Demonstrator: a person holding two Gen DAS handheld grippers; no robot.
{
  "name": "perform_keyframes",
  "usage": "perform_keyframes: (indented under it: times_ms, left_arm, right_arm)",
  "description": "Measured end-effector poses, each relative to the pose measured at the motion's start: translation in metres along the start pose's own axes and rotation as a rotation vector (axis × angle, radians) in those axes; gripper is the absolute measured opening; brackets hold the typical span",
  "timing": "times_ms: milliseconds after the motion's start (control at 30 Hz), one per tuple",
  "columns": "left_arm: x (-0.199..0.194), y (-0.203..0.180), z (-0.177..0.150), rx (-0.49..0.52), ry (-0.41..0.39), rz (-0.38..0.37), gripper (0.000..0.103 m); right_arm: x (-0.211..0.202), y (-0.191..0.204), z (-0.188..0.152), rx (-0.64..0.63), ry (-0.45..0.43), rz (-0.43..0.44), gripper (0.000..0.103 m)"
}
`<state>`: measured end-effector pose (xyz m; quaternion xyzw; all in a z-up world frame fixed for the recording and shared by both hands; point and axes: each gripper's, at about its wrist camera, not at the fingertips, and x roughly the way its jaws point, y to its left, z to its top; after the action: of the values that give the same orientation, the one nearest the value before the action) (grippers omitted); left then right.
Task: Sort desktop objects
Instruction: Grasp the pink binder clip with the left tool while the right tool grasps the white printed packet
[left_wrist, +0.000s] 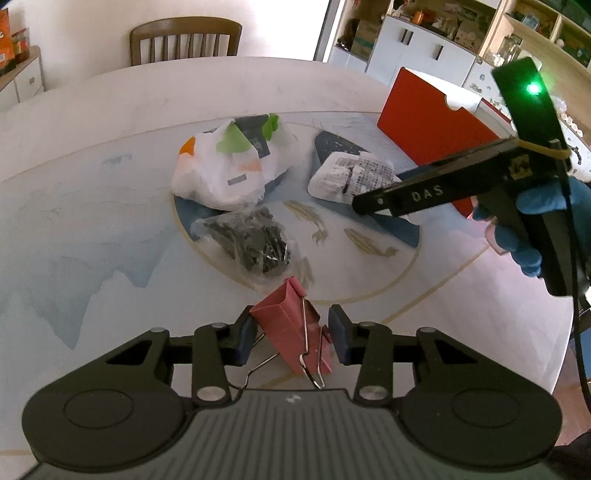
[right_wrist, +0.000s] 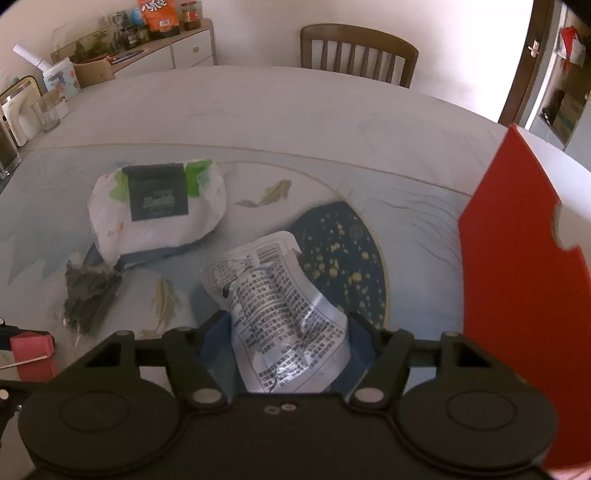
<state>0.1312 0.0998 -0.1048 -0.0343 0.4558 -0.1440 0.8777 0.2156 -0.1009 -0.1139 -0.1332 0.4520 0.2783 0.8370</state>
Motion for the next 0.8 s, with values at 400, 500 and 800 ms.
perform_keyframes:
  times_ms: [400, 500, 800]
  left_arm:
    - [-0.002, -0.008, 0.0, 0.011, 0.008, 0.009, 0.037]
    - [-0.003, -0.011, 0.001, 0.018, 0.006, 0.001, 0.034]
    - [-0.004, -0.023, 0.002, 0.022, 0.016, -0.029, 0.034]
  right_arm:
    - [-0.028, 0.002, -0.035, 0.092, 0.026, -0.002, 0.064]
    - [-0.038, 0.0, -0.043, 0.115, 0.023, -0.002, 0.063]
    - [-0.064, -0.006, -0.063, 0.186, 0.017, -0.005, 0.063]
